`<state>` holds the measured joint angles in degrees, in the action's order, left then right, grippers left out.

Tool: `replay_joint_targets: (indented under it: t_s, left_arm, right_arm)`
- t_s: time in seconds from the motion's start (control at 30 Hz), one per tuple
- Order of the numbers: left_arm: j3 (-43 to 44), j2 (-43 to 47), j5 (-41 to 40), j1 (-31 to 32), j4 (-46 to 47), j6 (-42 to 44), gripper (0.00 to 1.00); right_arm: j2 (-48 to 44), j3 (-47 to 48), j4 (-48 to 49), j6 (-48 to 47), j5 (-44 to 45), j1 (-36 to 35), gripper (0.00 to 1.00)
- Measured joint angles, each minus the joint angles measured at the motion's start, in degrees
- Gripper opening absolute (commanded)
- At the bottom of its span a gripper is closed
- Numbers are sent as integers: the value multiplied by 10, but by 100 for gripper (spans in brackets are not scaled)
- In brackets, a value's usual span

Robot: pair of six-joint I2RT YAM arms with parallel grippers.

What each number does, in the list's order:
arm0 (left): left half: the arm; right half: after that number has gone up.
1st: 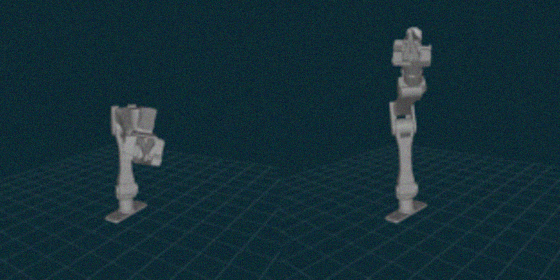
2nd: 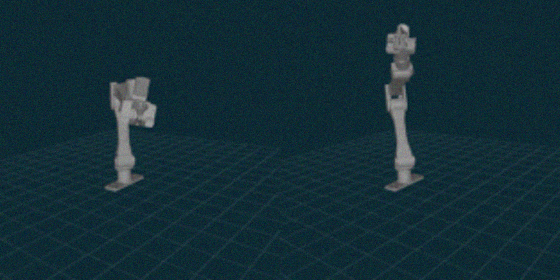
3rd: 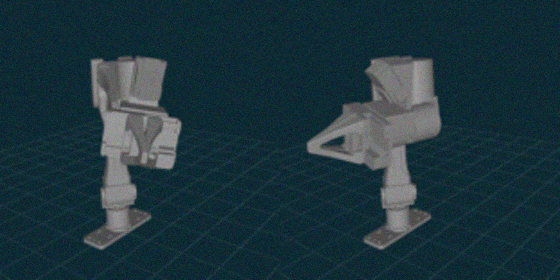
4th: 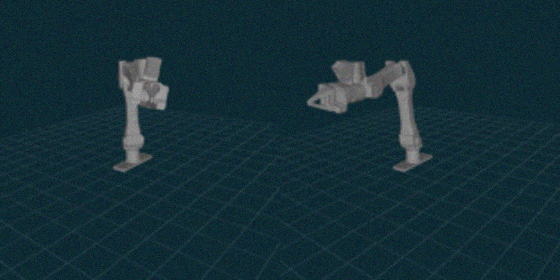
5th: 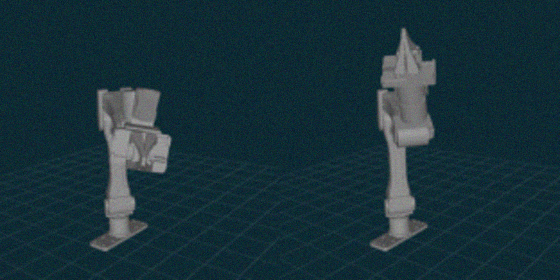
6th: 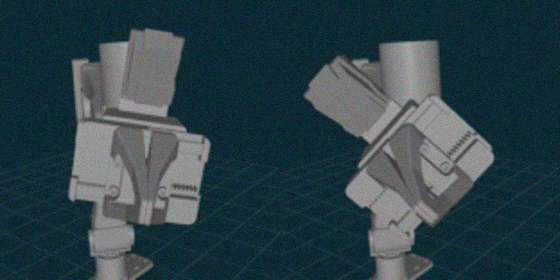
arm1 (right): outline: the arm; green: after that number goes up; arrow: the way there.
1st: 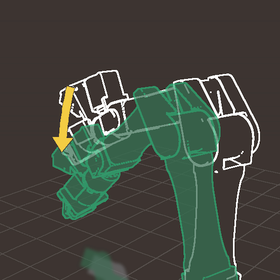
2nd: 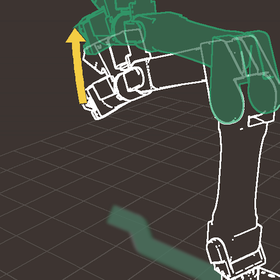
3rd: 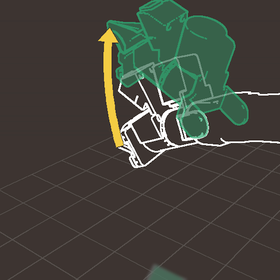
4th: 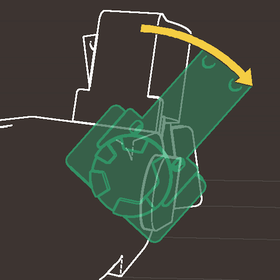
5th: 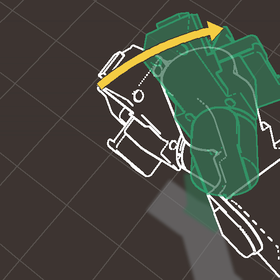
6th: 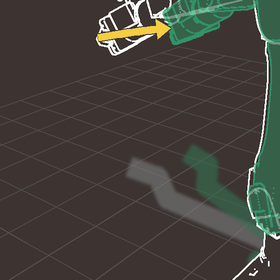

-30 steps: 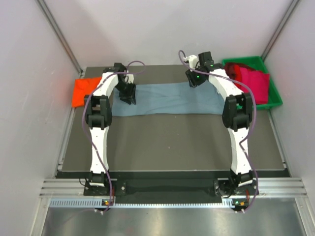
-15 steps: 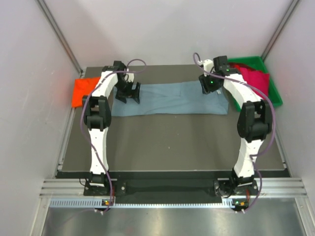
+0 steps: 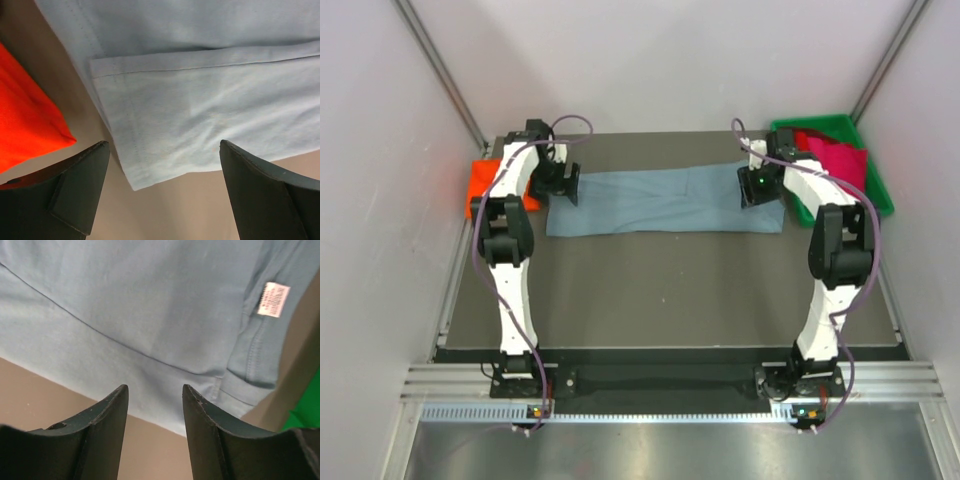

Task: Fold and stack the t-shirts
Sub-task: Fold the tshirt

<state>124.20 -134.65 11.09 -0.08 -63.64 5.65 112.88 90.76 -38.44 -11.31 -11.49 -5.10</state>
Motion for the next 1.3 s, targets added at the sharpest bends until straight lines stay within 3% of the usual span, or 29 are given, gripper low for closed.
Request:
replay_joint_targets:
  t_s: [0.3,0.57,0.67,0.7,0.77,0.8,0.93,1.03,1.13,1.3]
  left_arm:
    - [-3,-10,-46,-9,2,0,91]
    - [26,-61,-64,-21,1,-2,74]
    - [37,-68,-66,-20,-1,-3,51]
    - [42,-72,-64,-20,-3,-4,29]
    - [48,-76,-45,-18,-5,-7,4]
    - [50,-77,-40,-16,-6,-6,0]
    - [51,-78,-39,-15,-8,0,0]
    - [29,-66,-34,-17,6,0,0]
    - [-7,-45,-30,-18,28,-2,0]
    - [-87,0,-20,-18,33,-4,0]
  right_arm:
    - [42,0,1,5,11,22,48]
    - [49,0,6,4,37,70,49]
    - [53,0,8,4,42,77,49]
    - [54,0,8,4,43,78,49]
    - [59,0,8,2,43,78,46]
    - [62,0,8,0,43,77,45]
    - [74,5,10,-7,46,77,17]
    - [85,18,8,-10,52,77,6]
    - [95,35,2,-11,53,77,0]
    - [119,73,-5,-11,54,75,0]
